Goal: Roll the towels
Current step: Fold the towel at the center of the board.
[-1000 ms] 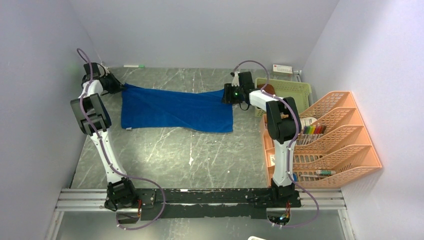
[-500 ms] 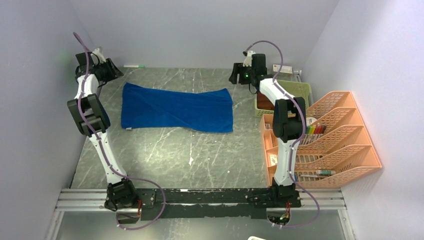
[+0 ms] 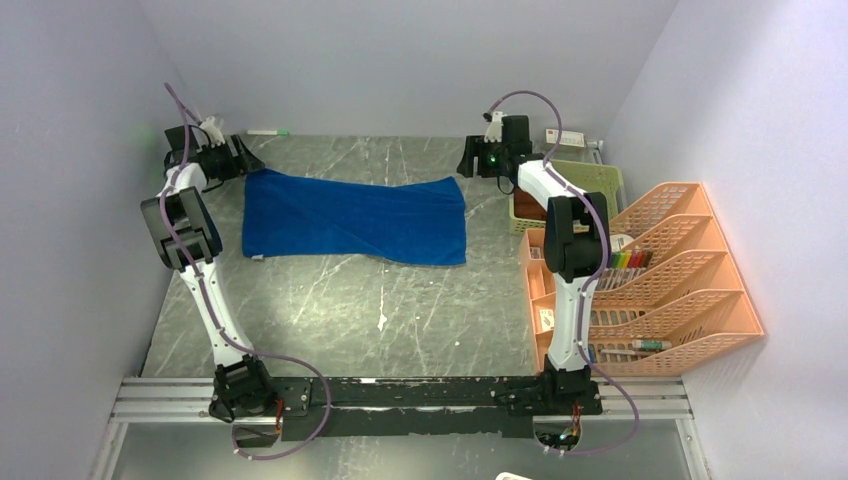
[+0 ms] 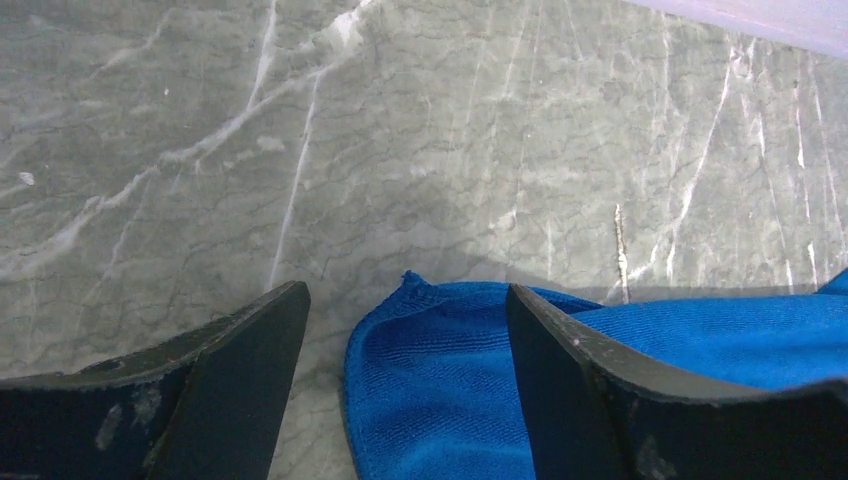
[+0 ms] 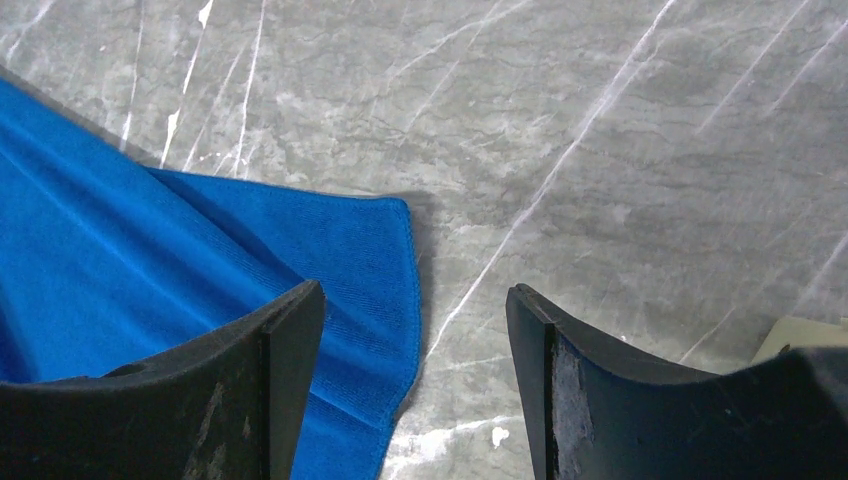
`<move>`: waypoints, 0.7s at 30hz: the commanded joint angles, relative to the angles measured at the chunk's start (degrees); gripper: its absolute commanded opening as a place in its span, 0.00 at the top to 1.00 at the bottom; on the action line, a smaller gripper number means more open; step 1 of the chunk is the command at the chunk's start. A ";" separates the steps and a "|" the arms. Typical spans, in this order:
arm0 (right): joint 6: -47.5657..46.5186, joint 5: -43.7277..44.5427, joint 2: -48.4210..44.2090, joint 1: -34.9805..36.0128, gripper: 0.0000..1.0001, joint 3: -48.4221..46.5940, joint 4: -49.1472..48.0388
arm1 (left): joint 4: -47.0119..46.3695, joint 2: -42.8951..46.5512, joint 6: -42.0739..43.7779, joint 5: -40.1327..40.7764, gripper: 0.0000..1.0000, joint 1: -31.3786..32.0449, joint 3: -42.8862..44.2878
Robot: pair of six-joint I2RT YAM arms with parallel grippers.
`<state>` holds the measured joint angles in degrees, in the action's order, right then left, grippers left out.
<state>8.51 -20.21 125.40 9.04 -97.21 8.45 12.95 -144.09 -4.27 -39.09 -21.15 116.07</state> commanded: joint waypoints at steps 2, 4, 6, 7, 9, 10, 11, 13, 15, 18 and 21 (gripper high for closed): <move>-0.14 -1.15 2.45 -0.34 0.33 -0.12 -0.35 | -2.41 0.40 1.30 -0.11 0.27 0.37 -1.77; 0.05 -1.53 3.09 -0.34 0.34 -0.17 -0.36 | -2.95 0.03 1.10 -0.08 0.39 0.40 -2.19; -0.01 -1.42 3.20 -0.34 0.34 -0.15 -0.32 | -3.98 0.55 1.04 0.16 0.48 0.43 -3.48; -0.06 -1.35 3.26 -0.35 0.34 -0.14 -0.28 | -4.54 0.84 1.02 0.38 0.51 0.48 -4.15; -0.08 -1.34 3.42 -0.37 0.34 -0.19 -0.27 | -5.49 1.31 1.09 0.66 0.56 0.47 -4.93; 0.00 -1.33 3.48 -0.40 0.34 -0.22 -0.23 | -5.73 1.34 1.01 0.68 0.62 0.42 -5.05; 0.01 -1.39 3.57 -0.34 0.34 -0.32 -0.26 | -6.01 1.61 0.76 0.80 0.70 0.44 -5.13; 0.14 -1.31 3.77 -0.34 0.34 -0.56 -0.42 | -7.26 2.41 0.22 1.38 0.89 0.43 -5.86; 0.19 -0.82 4.28 -0.36 0.34 -1.19 -0.58 | -9.18 3.41 -0.46 1.57 0.93 0.47 -6.76; -0.19 0.37 7.14 -0.34 0.34 -5.26 0.22 | -9.92 3.89 -1.63 1.34 0.93 0.48 -6.03; -0.81 0.32 10.96 -0.34 0.34 -10.24 2.26 | -10.57 4.56 -2.35 0.96 0.93 0.49 -5.77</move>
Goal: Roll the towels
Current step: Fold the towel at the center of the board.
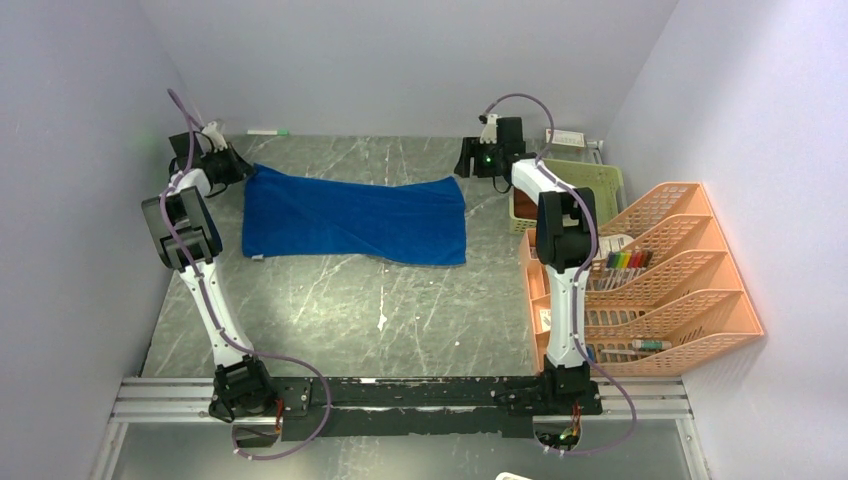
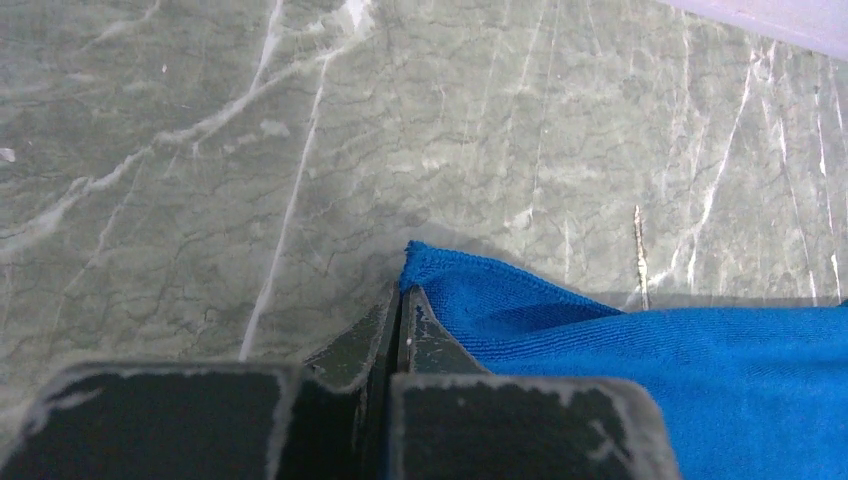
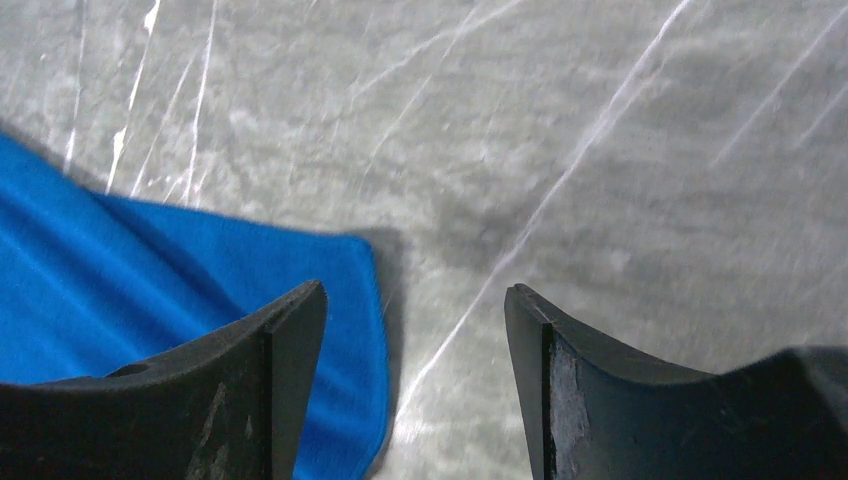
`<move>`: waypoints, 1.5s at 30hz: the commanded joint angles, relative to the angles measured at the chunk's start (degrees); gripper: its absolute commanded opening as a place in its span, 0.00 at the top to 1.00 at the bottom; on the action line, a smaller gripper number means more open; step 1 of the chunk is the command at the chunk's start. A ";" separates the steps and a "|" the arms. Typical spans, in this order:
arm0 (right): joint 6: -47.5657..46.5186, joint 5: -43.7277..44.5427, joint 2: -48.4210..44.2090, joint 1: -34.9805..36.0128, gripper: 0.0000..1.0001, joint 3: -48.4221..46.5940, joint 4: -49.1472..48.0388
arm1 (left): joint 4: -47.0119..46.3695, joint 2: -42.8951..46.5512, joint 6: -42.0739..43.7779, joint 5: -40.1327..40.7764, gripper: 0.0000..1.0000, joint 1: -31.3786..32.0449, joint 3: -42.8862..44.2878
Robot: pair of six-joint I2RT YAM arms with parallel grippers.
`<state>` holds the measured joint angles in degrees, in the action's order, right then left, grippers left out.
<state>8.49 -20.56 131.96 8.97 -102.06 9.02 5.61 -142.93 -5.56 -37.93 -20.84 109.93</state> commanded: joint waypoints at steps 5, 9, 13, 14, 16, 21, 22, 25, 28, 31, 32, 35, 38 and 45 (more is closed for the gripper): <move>-1.53 -0.10 9.45 0.09 0.34 -11.15 4.03 | -4.32 4.82 -1.27 0.01 0.93 0.18 0.23; -3.68 0.34 12.29 1.66 0.35 -14.80 6.70 | -4.61 5.66 -1.38 -0.37 0.93 0.18 0.45; -4.37 0.77 12.44 2.88 0.36 -14.05 6.71 | -4.72 6.06 -1.32 -0.60 0.93 0.18 0.61; -4.28 0.64 12.07 3.03 0.37 -13.23 6.22 | -4.52 6.15 -1.22 -0.50 0.93 0.19 0.68; -4.50 0.43 10.98 3.14 0.39 -11.14 5.52 | -4.50 6.24 -1.15 -0.57 0.93 0.15 0.72; -6.67 1.11 8.86 3.64 0.49 -7.86 5.66 | -5.01 6.31 -1.73 -0.91 0.93 0.16 0.68; -7.14 1.24 8.64 3.78 0.51 -7.70 5.92 | -4.99 6.36 -1.74 -0.91 0.93 0.12 0.64; -8.49 2.17 8.33 4.35 0.55 -7.83 7.20 | -4.95 6.35 -1.73 -0.84 0.93 0.14 0.64; -9.84 3.82 7.95 5.10 0.57 -7.68 8.19 | -4.70 6.19 -1.58 -0.74 0.93 0.09 0.70; -11.00 5.03 7.90 5.85 0.60 -8.10 8.93 | -4.71 6.09 -1.68 -0.65 0.93 0.10 0.70; -11.56 5.60 8.12 6.14 0.61 -8.46 9.56 | -4.64 6.13 -1.66 -0.65 0.93 0.07 0.77; -13.34 7.61 8.14 7.15 0.64 -9.19 10.88 | -4.48 6.24 -1.59 -0.35 0.93 0.08 0.81; -13.93 9.18 8.14 7.70 0.77 -9.42 11.71 | -4.37 6.48 -1.45 -0.08 0.93 0.09 0.81; -12.18 10.60 7.12 7.01 1.00 -9.03 10.09 | -4.62 7.41 -1.75 0.60 0.93 0.05 0.59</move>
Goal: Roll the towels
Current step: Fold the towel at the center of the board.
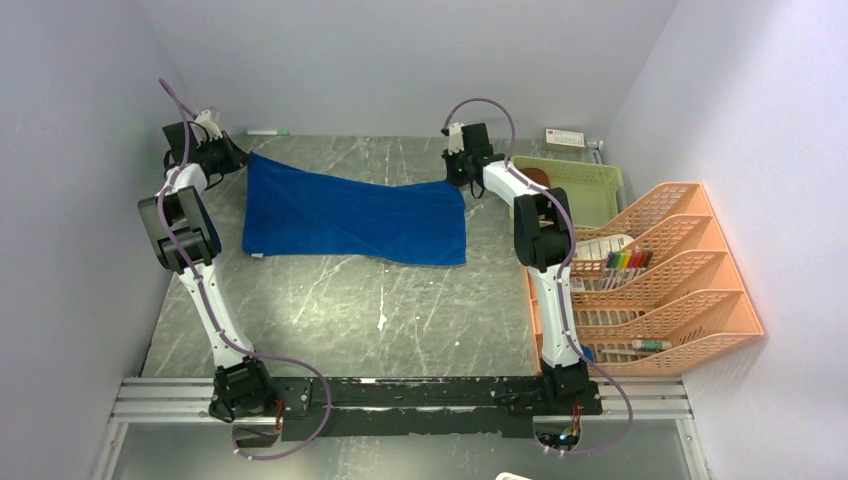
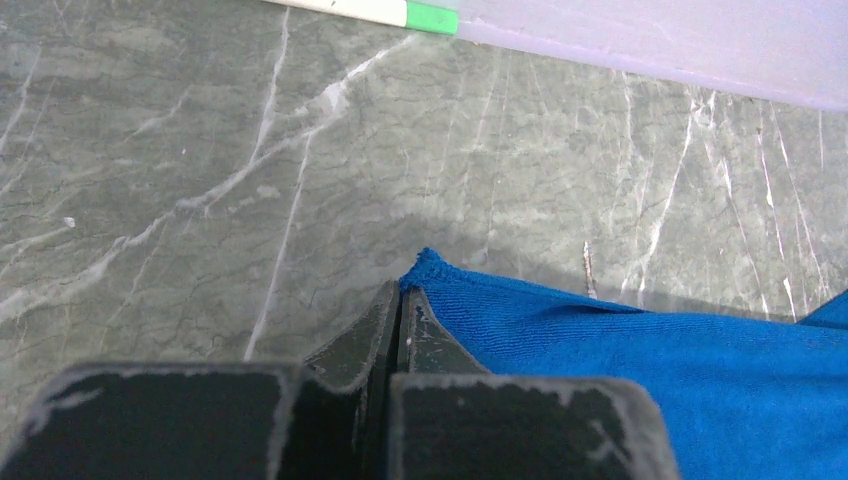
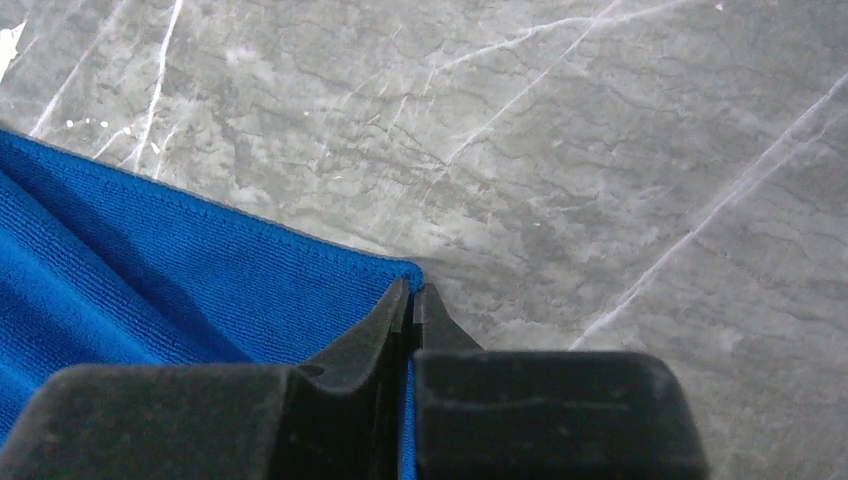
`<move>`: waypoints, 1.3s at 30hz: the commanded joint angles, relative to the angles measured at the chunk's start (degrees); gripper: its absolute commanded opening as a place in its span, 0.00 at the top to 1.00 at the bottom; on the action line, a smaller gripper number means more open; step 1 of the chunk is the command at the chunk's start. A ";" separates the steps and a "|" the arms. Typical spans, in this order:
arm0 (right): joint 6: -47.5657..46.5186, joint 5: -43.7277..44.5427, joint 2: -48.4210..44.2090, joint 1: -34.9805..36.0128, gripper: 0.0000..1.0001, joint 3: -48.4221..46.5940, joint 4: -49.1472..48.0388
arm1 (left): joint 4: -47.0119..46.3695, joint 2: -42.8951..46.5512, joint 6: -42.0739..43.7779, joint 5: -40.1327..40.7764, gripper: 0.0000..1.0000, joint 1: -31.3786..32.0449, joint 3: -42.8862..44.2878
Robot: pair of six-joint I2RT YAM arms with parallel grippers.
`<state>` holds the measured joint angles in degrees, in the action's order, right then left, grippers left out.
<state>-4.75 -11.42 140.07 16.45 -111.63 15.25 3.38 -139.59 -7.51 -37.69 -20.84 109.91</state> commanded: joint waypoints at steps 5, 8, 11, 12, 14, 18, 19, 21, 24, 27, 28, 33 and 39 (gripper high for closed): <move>8.18 -0.78 -4.70 -5.33 1.00 1.57 -2.65 | -3.04 5.52 0.29 3.95 0.93 0.01 -0.47; 7.66 0.87 -6.08 -6.68 1.00 0.86 -3.27 | -5.37 7.14 0.15 5.83 0.93 -0.02 -3.13; 6.80 1.65 -6.23 -7.12 1.00 -1.45 -2.13 | -7.70 7.99 -0.59 5.91 0.93 0.02 -5.19; 6.71 1.84 -6.20 -7.17 1.00 -1.97 -1.79 | -8.29 8.20 -0.79 5.65 0.93 0.01 -5.83; 6.73 2.05 -6.55 -7.29 1.00 -2.08 -1.67 | -10.30 9.21 -1.13 5.30 0.93 0.03 -7.85; 7.19 2.60 -10.35 -7.27 1.00 1.81 -4.69 | -16.37 12.47 -1.68 6.17 0.93 0.01 -14.05; 7.02 2.45 -11.32 -7.22 1.00 2.69 -5.43 | -17.78 13.29 -1.53 6.40 0.93 0.00 -15.74; 6.38 1.72 -12.54 -7.18 1.00 2.85 -5.62 | -22.18 15.41 -1.00 6.61 0.93 0.01 -20.11; 4.93 -0.07 -12.89 -7.20 1.00 0.43 -2.76 | -30.91 19.72 -1.09 8.36 0.93 0.01 -27.50; 4.43 -0.99 -13.98 -7.09 1.00 0.86 -1.72 | -35.72 22.68 -0.82 9.59 0.93 -0.01 -32.83; 4.75 -1.17 -14.95 -7.09 1.00 2.38 -2.46 | -37.52 23.48 -0.07 9.20 0.93 -0.03 -34.33; 7.10 -2.33 -21.63 -6.59 1.00 14.79 -8.67 | -51.55 27.50 1.43 8.46 0.93 0.07 -47.25; 7.52 -2.40 -28.45 -5.00 1.00 23.13 -9.15 | -57.69 28.97 -1.79 6.80 0.93 0.07 -54.83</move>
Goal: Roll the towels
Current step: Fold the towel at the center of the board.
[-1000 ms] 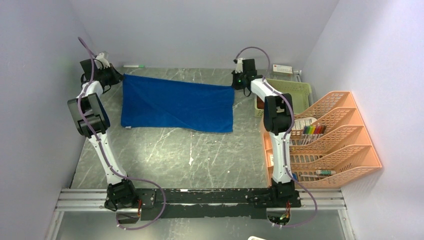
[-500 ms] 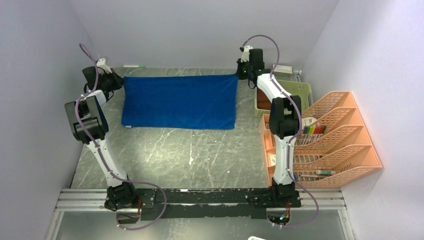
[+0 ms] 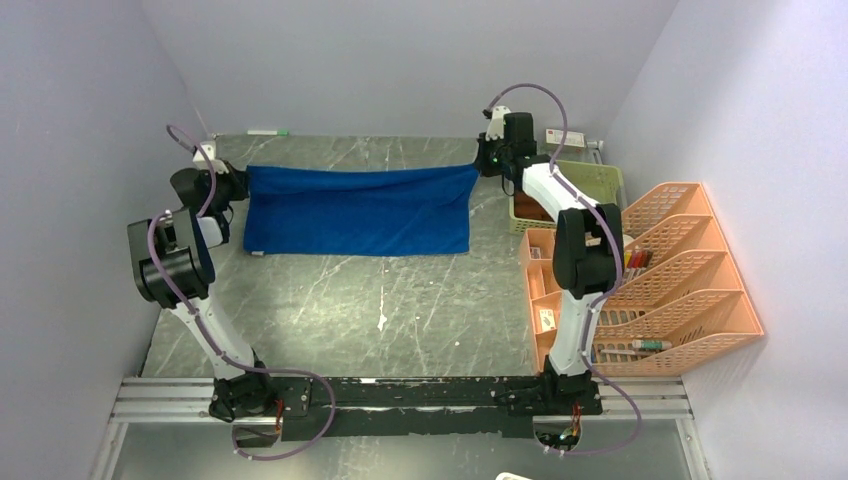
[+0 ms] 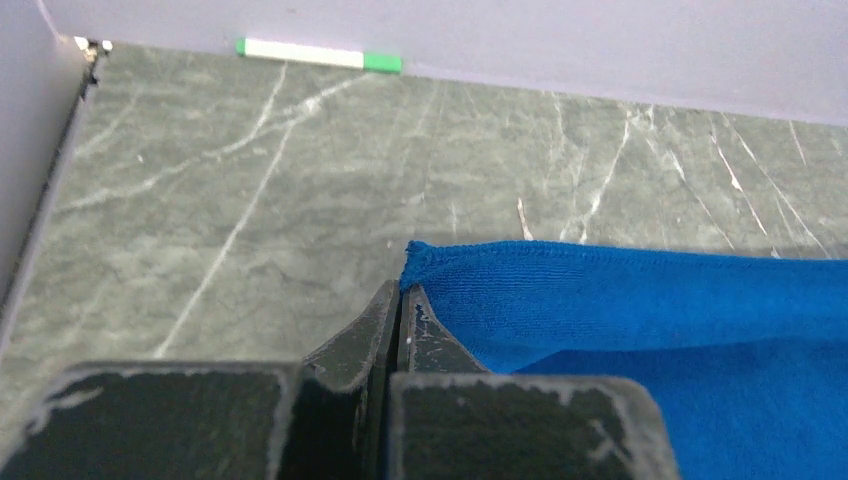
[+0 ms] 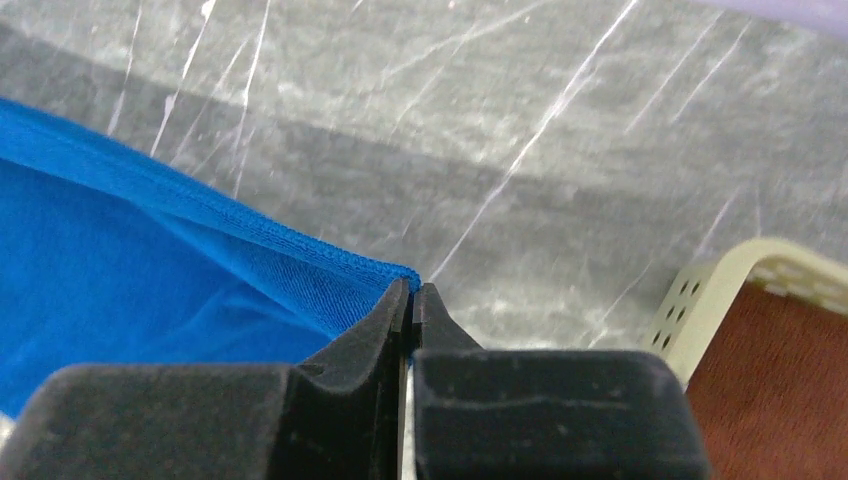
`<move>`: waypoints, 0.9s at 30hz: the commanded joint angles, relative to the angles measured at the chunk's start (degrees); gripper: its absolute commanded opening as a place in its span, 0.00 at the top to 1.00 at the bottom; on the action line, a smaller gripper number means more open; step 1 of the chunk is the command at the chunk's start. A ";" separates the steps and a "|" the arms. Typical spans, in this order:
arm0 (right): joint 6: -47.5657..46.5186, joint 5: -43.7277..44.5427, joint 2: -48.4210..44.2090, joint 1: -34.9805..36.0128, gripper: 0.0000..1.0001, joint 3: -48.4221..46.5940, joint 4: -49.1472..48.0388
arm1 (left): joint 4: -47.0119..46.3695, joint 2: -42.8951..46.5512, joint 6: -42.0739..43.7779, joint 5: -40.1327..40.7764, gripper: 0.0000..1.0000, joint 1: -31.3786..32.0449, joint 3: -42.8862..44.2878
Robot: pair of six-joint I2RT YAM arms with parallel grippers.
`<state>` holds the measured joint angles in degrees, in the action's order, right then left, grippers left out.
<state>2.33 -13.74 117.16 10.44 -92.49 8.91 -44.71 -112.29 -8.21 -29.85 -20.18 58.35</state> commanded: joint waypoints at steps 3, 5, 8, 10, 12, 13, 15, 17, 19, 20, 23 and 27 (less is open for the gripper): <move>0.42 0.85 -8.97 2.30 1.00 8.38 -3.01 | -9.89 3.19 -1.64 -1.91 0.93 -0.60 -6.27; 0.48 1.45 -11.18 3.26 1.00 11.28 -3.06 | -9.91 5.25 -1.72 -0.91 0.93 -0.61 -8.39; 0.94 2.89 -14.29 4.67 1.00 15.52 -3.11 | -8.93 8.70 -1.59 0.93 0.93 -0.57 -11.77; 1.30 3.73 -16.08 5.52 1.00 18.26 -3.23 | -7.83 11.12 -1.41 1.85 0.93 -0.60 -13.87; 1.92 4.20 -17.80 6.17 1.00 21.19 -3.72 | -6.88 13.85 -0.95 2.98 0.93 -0.57 -15.85; 2.38 4.30 -18.56 6.36 1.00 22.57 -4.06 | -6.22 15.00 -0.86 3.62 0.93 -0.56 -16.74; 3.26 4.04 -19.79 6.59 1.00 25.22 -4.47 | -4.57 17.80 0.04 6.61 0.93 -0.58 -19.08; 3.89 4.45 -20.81 6.72 1.00 27.91 -4.47 | -3.86 20.53 0.47 9.59 0.93 -0.58 -22.08; 4.31 5.31 -21.25 6.75 1.00 29.45 -3.78 | -3.12 22.75 1.34 12.18 0.93 -0.56 -24.61; 4.40 5.67 -21.15 6.74 1.00 29.99 -3.17 | -2.39 23.55 1.84 13.21 0.93 -0.56 -25.42; 4.23 7.50 -20.68 6.76 1.00 30.61 -0.70 | -0.64 25.60 2.96 15.12 0.93 -0.56 -27.36; 5.29 8.29 -21.37 6.62 1.00 33.00 -0.30 | 0.14 28.22 2.68 18.86 0.93 -0.76 -29.95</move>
<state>6.24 -7.81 97.58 17.06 -61.56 7.73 -44.99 -87.13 -7.01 -16.51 -20.38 30.39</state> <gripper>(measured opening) 0.011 0.076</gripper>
